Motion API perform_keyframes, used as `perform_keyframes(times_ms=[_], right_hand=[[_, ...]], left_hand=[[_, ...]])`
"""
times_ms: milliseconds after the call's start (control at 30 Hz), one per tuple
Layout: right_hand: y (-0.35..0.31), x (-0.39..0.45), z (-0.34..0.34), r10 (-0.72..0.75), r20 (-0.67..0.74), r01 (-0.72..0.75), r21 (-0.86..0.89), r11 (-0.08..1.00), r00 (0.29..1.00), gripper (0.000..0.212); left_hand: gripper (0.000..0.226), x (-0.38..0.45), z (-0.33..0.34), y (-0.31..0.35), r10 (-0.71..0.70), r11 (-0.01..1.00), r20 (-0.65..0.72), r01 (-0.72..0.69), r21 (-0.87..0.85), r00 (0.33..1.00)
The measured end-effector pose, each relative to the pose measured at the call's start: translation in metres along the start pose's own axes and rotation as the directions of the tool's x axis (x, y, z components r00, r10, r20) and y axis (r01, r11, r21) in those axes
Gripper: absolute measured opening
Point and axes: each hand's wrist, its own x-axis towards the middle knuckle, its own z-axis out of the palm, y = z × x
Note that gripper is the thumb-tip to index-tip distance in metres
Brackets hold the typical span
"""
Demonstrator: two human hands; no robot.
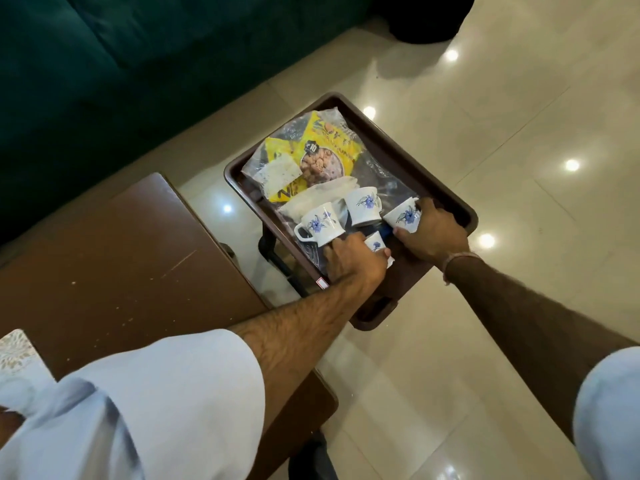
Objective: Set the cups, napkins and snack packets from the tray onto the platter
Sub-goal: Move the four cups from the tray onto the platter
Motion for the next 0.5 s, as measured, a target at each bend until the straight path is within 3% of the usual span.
perform_keyframes(times_ms=[133,267,500], right_hand=[[0.003,-0.001,0.006,0.034,-0.027,-0.029,0.175,0.984,0.999,0.072],[0.007,-0.014,0.008,0.076,-0.101,-0.038,0.336,0.941,0.992,0.071],[-0.032,-0.052,0.0,0.017,-0.197,0.105,0.589,0.801,0.98,0.054]], left_hand=[[0.05,-0.005,0.001,0.0,-0.03,0.999,0.005,0.03,0.024,1.0],[0.053,-0.014,-0.007,-0.013,0.036,0.995,0.013,-0.034,-0.092,0.999],[0.041,-0.038,-0.048,-0.03,0.173,0.939,-0.027,-0.173,-0.297,0.985]])
